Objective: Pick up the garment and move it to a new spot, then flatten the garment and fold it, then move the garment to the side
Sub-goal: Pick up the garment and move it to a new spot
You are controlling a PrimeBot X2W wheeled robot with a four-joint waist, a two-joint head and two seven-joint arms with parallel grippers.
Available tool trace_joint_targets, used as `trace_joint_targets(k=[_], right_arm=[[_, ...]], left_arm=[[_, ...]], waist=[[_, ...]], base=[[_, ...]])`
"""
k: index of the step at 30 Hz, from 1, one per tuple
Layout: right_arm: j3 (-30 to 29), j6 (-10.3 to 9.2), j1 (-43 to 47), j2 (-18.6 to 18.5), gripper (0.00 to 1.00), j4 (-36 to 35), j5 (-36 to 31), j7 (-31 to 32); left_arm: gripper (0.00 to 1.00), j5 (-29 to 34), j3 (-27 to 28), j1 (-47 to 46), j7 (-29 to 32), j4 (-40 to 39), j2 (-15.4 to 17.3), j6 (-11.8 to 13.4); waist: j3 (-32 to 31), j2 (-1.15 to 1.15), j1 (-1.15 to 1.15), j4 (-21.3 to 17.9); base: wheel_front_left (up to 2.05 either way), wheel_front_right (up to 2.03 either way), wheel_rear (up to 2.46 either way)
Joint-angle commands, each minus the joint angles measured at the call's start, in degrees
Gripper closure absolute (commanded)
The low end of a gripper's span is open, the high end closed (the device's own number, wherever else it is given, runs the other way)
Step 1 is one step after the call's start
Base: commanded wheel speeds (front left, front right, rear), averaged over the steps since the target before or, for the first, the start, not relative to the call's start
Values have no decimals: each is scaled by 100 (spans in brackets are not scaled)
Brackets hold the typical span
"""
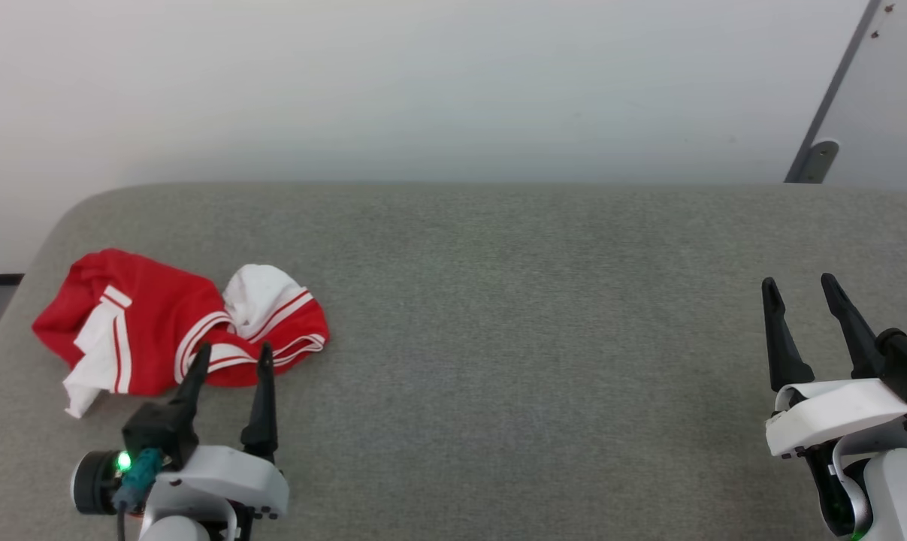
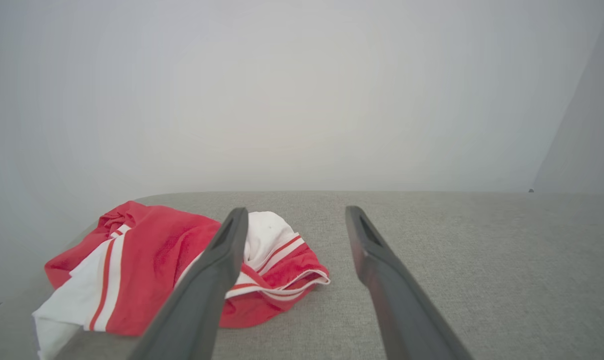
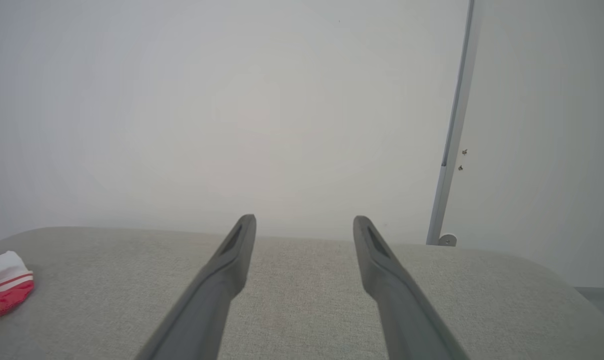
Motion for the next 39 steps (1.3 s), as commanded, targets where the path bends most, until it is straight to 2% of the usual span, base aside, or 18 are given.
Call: trace_joint_targets(k=[1, 9, 27, 39], right_arm=[[-18, -6, -1, 9, 0, -15, -57, -46], [139, -6, 101, 48, 0, -35, 81, -55], [914, -6, 193, 292, 0, -69, 247, -45], [2161, -7, -386, 460, 0, 74, 545, -45]], left_arm=[[0, 135, 3, -70, -43, 22, -4, -50], [0, 127, 97, -149, -44, 212, -116, -93], [0, 289, 395, 252, -43, 167, -295, 115], [0, 143, 799, 859, -43, -627, -459, 584]], waist=[[2, 0, 0, 46], [-6, 0, 0, 492], [-239, 0, 0, 2602], [121, 0, 0, 2901]], base=[[0, 0, 0], [0, 0, 0], [0, 0, 0], [0, 0, 0]])
